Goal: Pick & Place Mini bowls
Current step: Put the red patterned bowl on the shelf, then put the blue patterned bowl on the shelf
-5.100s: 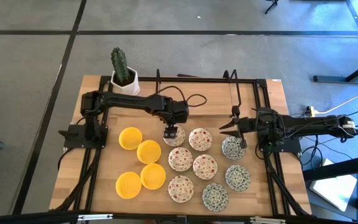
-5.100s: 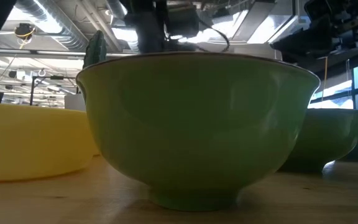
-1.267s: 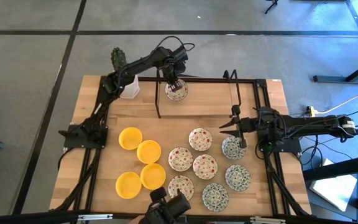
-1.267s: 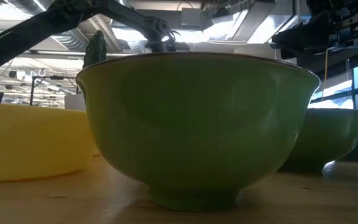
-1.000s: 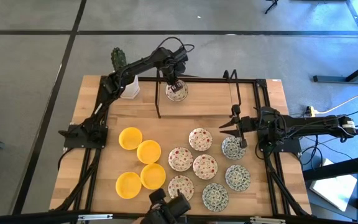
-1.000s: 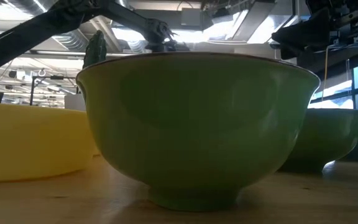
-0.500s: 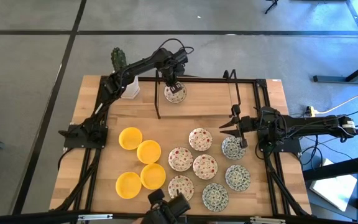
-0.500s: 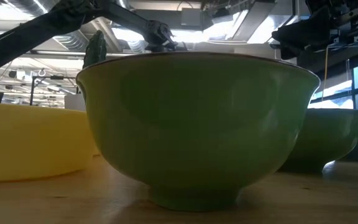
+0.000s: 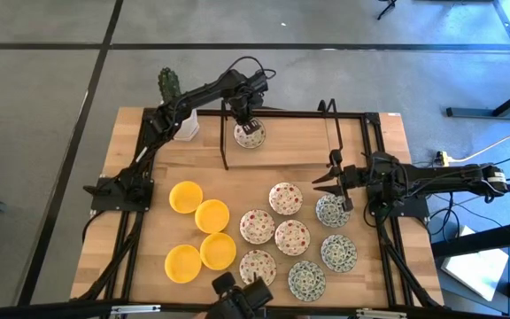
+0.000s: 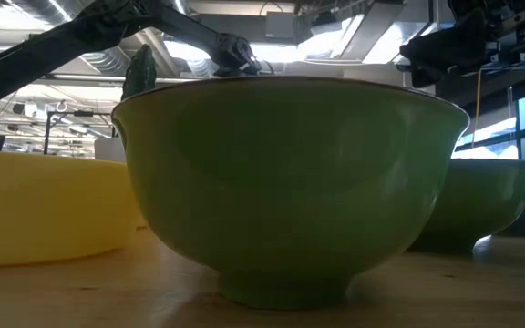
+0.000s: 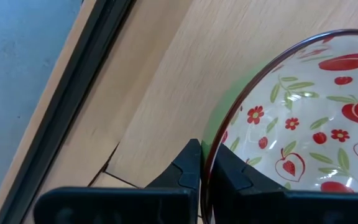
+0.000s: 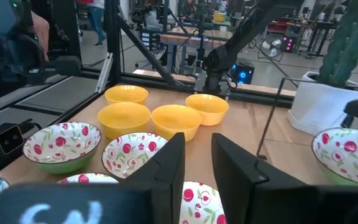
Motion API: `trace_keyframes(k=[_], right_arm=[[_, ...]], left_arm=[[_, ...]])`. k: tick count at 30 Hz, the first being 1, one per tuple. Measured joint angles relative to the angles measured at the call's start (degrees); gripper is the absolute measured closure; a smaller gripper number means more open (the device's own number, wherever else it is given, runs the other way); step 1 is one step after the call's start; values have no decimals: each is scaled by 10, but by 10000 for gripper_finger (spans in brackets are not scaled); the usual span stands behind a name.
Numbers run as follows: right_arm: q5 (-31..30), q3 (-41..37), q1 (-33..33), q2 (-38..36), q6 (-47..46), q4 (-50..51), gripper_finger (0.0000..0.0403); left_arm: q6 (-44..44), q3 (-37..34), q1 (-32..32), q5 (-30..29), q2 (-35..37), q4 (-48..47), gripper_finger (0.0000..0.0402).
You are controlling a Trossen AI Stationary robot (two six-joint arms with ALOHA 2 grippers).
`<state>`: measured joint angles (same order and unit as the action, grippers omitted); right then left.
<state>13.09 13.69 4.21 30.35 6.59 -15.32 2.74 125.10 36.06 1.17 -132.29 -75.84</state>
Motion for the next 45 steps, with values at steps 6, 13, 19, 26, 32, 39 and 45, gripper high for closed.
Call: trace_keyframes(k=[6,13,19,26,32,39,45], right_arm=[[4,0,0,0,-3,-2,322],[6,0,0,0,-3,0,322],[10,0,0,0,-6,2,322],[22,0,0,0,-6,2,322],[22,0,0,0,-6,2,322],[22,0,0,0,-6,-1,322],[22,0,0,0,-15,10,322]], left_arm=[[-12,0,-3,-1,-1,-2,394],[-27,0,-4,0,-3,-9,376],[-41,-2,-8,-2,-6,-11,334],[-41,-2,-20,-2,-6,-11,285],[-40,-2,-27,-10,-5,-11,238],[-26,3,-27,-73,-5,-29,198],[-8,3,-34,-106,-4,-27,188]])
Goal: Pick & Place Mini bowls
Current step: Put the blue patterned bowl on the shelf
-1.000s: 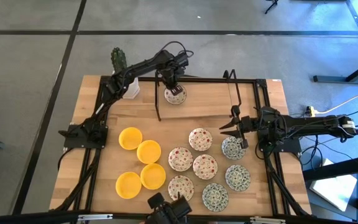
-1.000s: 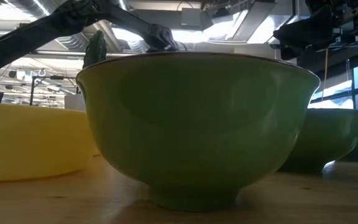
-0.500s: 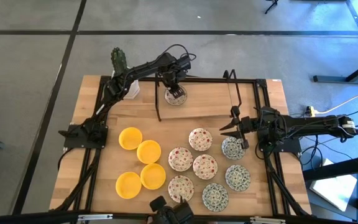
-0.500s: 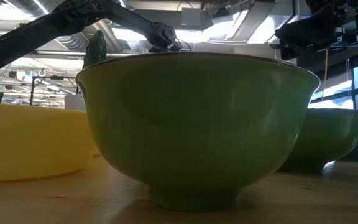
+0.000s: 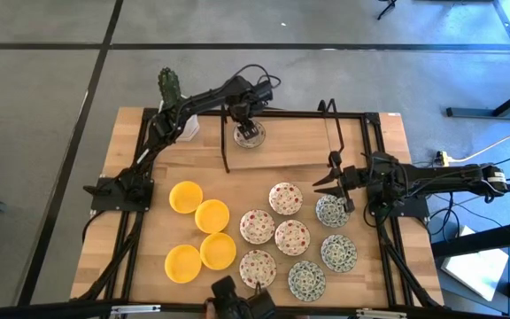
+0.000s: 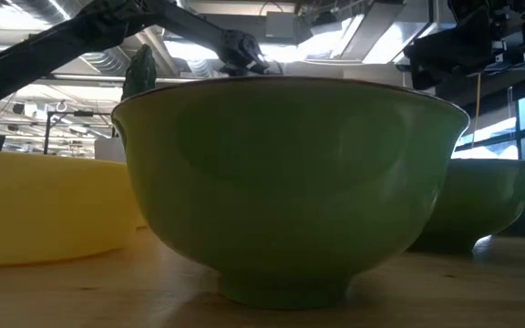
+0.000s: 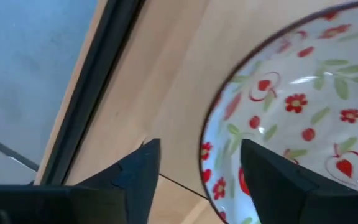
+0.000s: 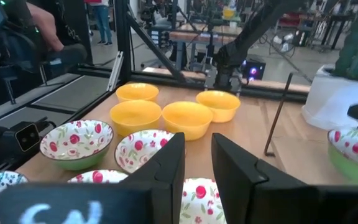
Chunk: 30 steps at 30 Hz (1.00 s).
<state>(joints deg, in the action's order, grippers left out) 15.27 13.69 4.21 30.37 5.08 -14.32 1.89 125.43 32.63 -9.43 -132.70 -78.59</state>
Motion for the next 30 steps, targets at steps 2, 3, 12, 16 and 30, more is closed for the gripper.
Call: trace_keyframes(k=[2,3,12,16,30], right_arm=[[0,0,0,0,-2,1,322],[0,0,0,0,-2,0,322],[4,0,0,0,3,0,322],[4,0,0,0,3,0,322],[4,0,0,3,-7,5,322]], left_arm=[[15,0,-4,1,3,0,188],[23,0,-5,0,5,-1,189],[45,51,-28,-15,50,-15,191],[43,90,-48,23,98,-104,196],[87,-304,-90,184,603,163,394]])
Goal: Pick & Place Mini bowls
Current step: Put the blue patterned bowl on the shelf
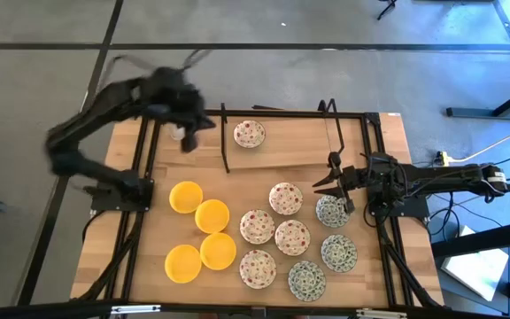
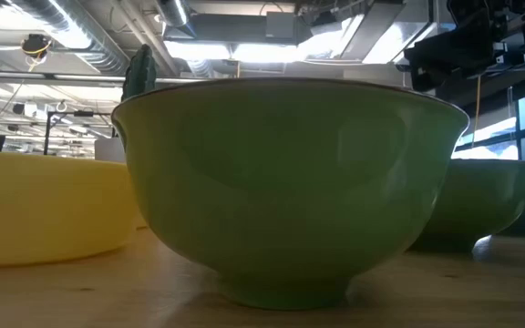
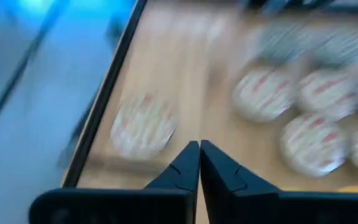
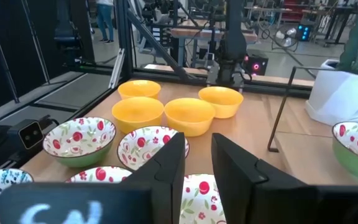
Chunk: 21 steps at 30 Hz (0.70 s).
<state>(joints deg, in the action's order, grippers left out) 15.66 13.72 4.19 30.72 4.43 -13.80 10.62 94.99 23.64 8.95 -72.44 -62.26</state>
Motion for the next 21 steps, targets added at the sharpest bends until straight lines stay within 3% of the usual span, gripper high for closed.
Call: trace_keyframes(k=[5,11,14,18,21], right_arm=[[0,0,0,2,-10,0,322],[0,0,0,16,-11,0,322],[0,0,0,24,-8,4,322],[0,0,0,29,4,4,322],[-1,0,0,29,25,-2,322]], left_arm=[[-39,-294,18,156,178,348,400],[-151,-570,15,161,258,688,400],[-174,-651,11,162,258,799,399],[-172,-718,10,160,265,854,400],[-146,-769,2,128,266,957,400]])
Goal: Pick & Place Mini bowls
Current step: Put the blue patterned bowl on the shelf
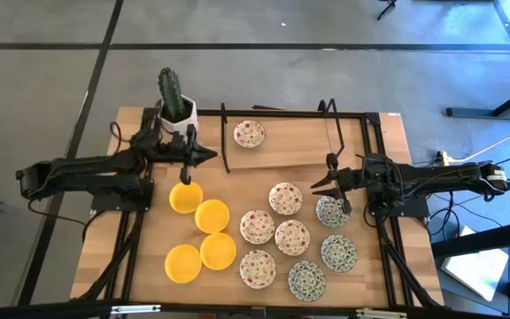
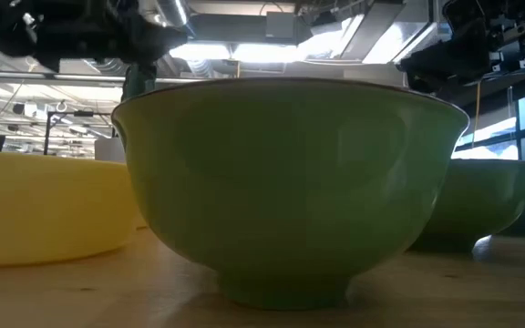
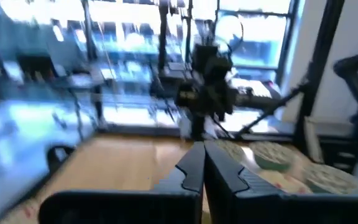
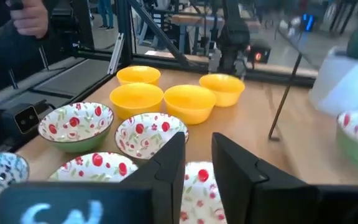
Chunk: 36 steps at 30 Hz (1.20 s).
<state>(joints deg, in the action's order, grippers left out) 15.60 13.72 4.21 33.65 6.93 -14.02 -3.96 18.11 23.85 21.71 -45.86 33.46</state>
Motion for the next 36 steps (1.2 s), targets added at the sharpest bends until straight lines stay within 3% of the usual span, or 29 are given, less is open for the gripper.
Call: trace_keyframes(k=[3,6,18,21,25,31,36], right_arm=[[-16,0,0,0,36,-37,322],[-26,0,0,0,36,-67,322],[-26,0,0,4,49,-97,322],[-39,6,0,4,12,-90,322],[-119,92,-6,14,-2,39,322],[-207,309,-24,89,-35,372,322],[-221,447,-29,176,-93,598,322]], left_arm=[[10,-53,-16,-64,-13,109,399],[10,-88,-32,-77,-20,163,400],[48,-101,-55,-91,-21,146,397],[50,-100,-55,-92,-18,166,397],[38,-100,-55,-84,-19,144,396],[40,-100,-55,-85,-19,113,396],[66,-100,-55,-107,-19,136,396]])
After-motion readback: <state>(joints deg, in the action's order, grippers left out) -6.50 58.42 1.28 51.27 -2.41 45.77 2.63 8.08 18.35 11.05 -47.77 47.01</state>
